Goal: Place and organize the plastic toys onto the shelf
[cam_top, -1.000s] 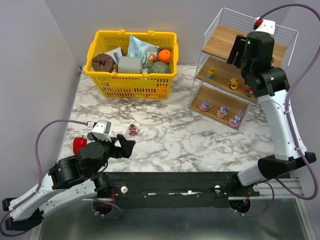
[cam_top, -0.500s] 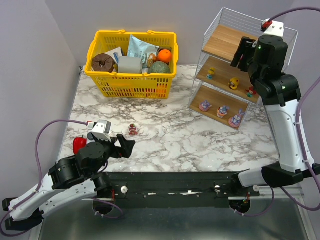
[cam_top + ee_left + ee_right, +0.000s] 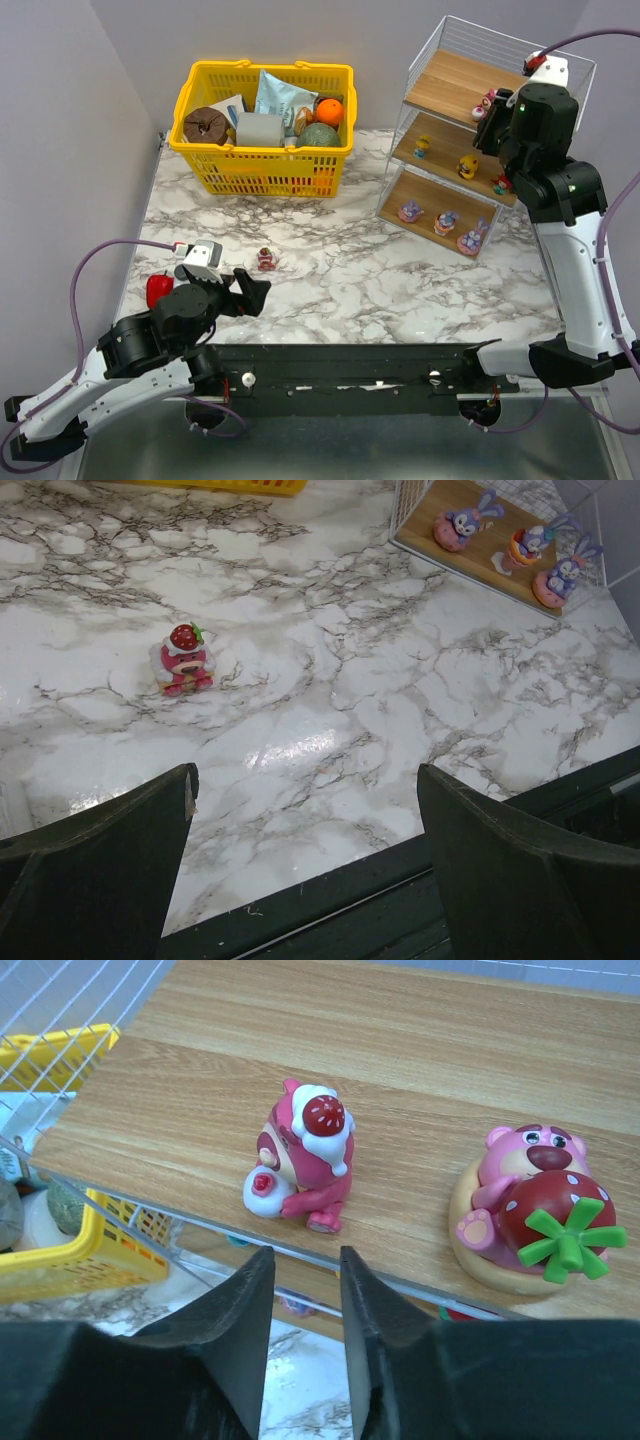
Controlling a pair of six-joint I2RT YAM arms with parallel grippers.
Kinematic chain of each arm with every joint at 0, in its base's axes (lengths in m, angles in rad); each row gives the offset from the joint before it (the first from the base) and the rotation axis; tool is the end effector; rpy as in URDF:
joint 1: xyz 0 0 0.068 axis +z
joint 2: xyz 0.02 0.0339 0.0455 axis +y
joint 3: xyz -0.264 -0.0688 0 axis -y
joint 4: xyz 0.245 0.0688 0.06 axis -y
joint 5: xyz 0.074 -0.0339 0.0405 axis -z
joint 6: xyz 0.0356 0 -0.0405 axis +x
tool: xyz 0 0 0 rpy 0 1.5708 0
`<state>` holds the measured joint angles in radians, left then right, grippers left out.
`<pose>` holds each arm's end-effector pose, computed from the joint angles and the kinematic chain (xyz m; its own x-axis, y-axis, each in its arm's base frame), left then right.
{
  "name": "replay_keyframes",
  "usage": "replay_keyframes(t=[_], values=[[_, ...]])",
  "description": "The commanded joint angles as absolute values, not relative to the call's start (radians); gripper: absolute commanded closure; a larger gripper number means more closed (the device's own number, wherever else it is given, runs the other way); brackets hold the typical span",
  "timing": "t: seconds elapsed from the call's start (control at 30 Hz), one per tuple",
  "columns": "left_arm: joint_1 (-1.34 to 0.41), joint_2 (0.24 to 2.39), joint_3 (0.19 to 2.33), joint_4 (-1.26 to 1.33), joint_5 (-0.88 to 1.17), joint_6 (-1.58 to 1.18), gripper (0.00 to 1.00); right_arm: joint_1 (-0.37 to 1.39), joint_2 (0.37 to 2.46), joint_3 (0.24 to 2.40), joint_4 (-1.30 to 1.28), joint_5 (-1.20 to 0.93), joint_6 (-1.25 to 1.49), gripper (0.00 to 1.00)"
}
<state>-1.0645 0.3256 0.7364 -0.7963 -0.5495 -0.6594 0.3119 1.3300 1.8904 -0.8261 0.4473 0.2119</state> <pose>0.0489 -0.0498 0.3116 -0.4573 -0.2527 -0.8527 0.2923 0.8628 -0.4125 0.2284 0.0575 0.5231 -0.2190 0.1286 -0.9672 0.1704 0.9811 0.0919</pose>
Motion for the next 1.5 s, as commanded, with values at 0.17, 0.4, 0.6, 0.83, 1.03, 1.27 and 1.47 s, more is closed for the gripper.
replay_keyframes(t=[0.17,0.4,0.6,0.83,1.03,1.27,1.47], values=[[-1.071,0.324,0.733,-0.802,-0.575,-0.664,0.01,0.305,1.338,1.87,-0.796,0.422,0.21,0.81],[-1.071,0.324,0.732,-0.804,-0.578,-0.664,0.01,0.305,1.348,1.867,-0.77,0.446,0.213,0.87],[-1.071,0.322,0.732,-0.804,-0.578,-0.664,0.01,0.305,1.362,1.867,-0.758,0.469,0.213,0.88],[-1.071,0.318,0.732,-0.804,-0.578,-0.664,0.01,0.305,1.374,1.865,-0.752,0.515,0.216,0.9],[-1.071,0.318,0.733,-0.802,-0.577,-0.664,0.01,0.305,1.365,1.853,-0.75,0.561,0.216,0.91],[-1.071,0.316,0.732,-0.802,-0.577,-0.664,0.01,0.293,1.377,1.855,-0.739,0.594,0.21,0.91],[-1.071,0.311,0.732,-0.804,-0.577,-0.664,0.01,0.287,1.359,1.839,-0.739,0.555,0.218,0.91]])
